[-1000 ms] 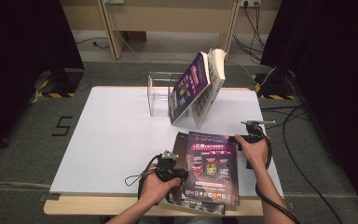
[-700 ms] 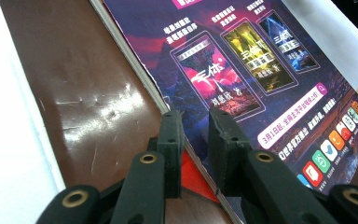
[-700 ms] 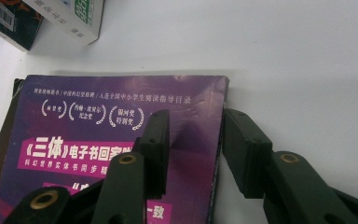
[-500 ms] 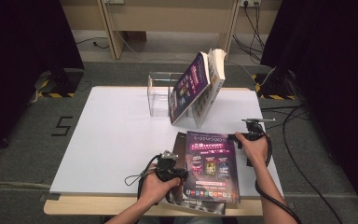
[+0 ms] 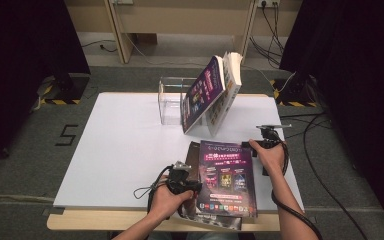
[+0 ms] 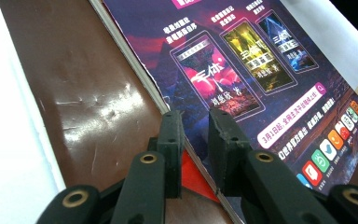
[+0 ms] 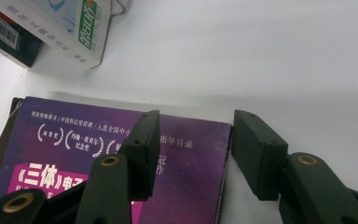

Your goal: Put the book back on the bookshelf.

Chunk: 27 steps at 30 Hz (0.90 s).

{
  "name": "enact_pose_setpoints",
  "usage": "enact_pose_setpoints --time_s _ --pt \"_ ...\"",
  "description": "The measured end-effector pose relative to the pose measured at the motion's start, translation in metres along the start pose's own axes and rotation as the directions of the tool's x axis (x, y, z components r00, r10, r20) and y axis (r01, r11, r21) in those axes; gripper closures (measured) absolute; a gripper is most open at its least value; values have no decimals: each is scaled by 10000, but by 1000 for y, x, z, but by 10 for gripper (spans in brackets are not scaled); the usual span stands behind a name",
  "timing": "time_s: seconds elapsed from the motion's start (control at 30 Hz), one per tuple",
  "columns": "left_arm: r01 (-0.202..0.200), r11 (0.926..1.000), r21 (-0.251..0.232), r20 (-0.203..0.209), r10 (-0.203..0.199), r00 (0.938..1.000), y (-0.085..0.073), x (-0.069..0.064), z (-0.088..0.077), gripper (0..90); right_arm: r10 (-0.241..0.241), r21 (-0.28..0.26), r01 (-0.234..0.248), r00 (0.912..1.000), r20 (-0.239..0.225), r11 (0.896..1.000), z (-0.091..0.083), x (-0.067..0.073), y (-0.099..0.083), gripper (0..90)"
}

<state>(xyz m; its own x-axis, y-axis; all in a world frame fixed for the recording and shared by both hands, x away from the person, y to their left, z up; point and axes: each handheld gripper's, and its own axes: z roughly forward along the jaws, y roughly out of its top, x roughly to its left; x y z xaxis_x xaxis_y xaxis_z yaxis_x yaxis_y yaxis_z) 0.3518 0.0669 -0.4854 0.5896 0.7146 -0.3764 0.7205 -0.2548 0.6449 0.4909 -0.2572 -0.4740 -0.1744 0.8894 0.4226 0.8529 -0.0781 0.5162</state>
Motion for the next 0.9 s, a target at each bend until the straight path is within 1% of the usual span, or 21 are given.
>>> enact_pose_setpoints --time_s 0.1,0.13,0.2,0.23,0.27,0.3,0.37,0.4,0.43,0.47,0.5,0.53,0.67,0.8,0.9 --pt "-26 10000 7 -12 26 10000 0 0 0 748 66 -138 -65 9999 109 9999 0 -2 -3 608" --pt "-29 10000 14 -12 29 10000 0 0 0 748 186 -154 -184 9997 145 9997 -1 -1 -3 617" --pt "-37 10000 22 -16 37 10000 0 0 0 748 44 -142 -38 9992 392 9999 0 2 -3 633" --pt "-37 10000 15 -18 37 10000 0 0 0 748 65 -84 -61 9988 487 9999 0 3 -2 645" --pt "-36 10000 19 -18 36 10000 0 0 0 748 365 10 -366 9981 493 9993 -1 4 -2 657" --pt "-28 10000 15 -16 28 10000 0 0 0 748 212 -31 -211 9987 462 9998 -1 1 -1 667" --pt "-34 10000 22 -13 34 10000 0 0 0 748 493 25 -494 9983 321 9988 -2 0 -1 686" --pt "-34 10000 30 -10 34 10000 0 0 0 748 490 15 -490 9984 283 9988 -2 -2 -1 692" --pt "-35 10000 40 -7 35 10000 0 0 0 748 596 60 -597 9979 262 9982 -3 -1 -2 694" --pt "-37 10000 50 -4 37 10000 1 0 0 748 465 55 -466 9986 259 9989 -4 -2 -2 696" --pt "-39 10000 52 -7 39 10000 1 0 0 748 475 87 -477 9986 234 9988 -5 -2 -3 696" --pt "-40 10000 45 -9 40 10000 1 0 0 748 587 151 -589 9982 129 9981 -6 -3 -4 696" --pt "-42 10000 52 -16 42 10000 1 0 0 748 718 344 -711 9972 -203 9969 -8 -7 -7 687" --pt "-51 10000 60 -12 52 10000 1 0 0 748 876 428 -865 9958 -268 9953 -9 -7 -8 671" --pt "-59 10000 53 -13 59 10000 1 0 0 747 861 547 -853 9962 -136 9949 -9 -3 -8 663"
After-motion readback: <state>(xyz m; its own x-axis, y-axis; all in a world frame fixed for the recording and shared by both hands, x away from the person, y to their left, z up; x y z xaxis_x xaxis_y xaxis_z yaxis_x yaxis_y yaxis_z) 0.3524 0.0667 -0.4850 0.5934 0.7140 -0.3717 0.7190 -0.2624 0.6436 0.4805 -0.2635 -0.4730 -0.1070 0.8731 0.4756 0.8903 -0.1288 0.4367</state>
